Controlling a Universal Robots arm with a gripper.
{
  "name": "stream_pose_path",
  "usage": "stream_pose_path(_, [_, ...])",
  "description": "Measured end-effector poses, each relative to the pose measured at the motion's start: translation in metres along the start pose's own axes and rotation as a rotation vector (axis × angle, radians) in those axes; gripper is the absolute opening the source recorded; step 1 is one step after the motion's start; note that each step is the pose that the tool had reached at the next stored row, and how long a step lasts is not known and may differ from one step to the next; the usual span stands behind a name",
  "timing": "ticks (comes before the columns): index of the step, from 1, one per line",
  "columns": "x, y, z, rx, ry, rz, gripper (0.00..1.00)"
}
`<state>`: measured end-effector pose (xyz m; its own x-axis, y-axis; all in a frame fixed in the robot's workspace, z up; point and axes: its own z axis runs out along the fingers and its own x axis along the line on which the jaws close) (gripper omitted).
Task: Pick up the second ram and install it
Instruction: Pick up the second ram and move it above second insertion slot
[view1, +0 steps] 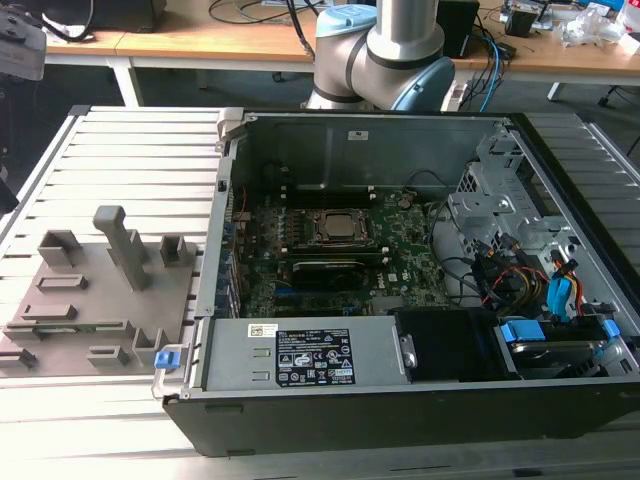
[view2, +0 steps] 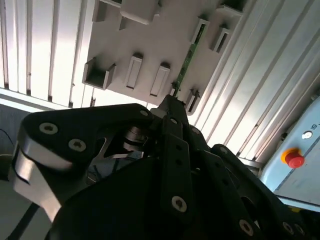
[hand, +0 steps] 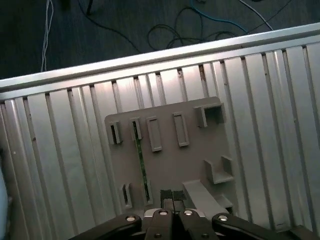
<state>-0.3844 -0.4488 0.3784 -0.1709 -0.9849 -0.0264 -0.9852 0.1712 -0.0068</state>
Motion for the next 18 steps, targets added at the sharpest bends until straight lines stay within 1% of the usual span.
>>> stream_pose_path(1, [0.0000, 0.0000, 0.0000, -0.0006, -0.0002, -0.022, 0.11])
stream_pose_path(3, [0.0000, 0.0000, 0.0000, -0.0012, -0.0003, -0.045, 0.11])
stream_pose_path(4, [0.0000, 0.0000, 0.0000, -0.0018, -0.0005, -0.069, 0.11])
stream_pose_path(7, [0.0000, 0.0000, 0.0000, -0.0030, -0.0008, -0.116, 0.11])
stream_pose_path(8, [0.0000, 0.0000, 0.0000, -0.0039, -0.0010, -0.148, 0.11])
stream_pose_path(10, [0.0000, 0.0000, 0.0000, -0.0051, -0.0013, -0.192, 0.11])
stream_pose_path(18, [0.0000, 0.0000, 0.0000, -0.0082, -0.0022, -0.311, 0.11])
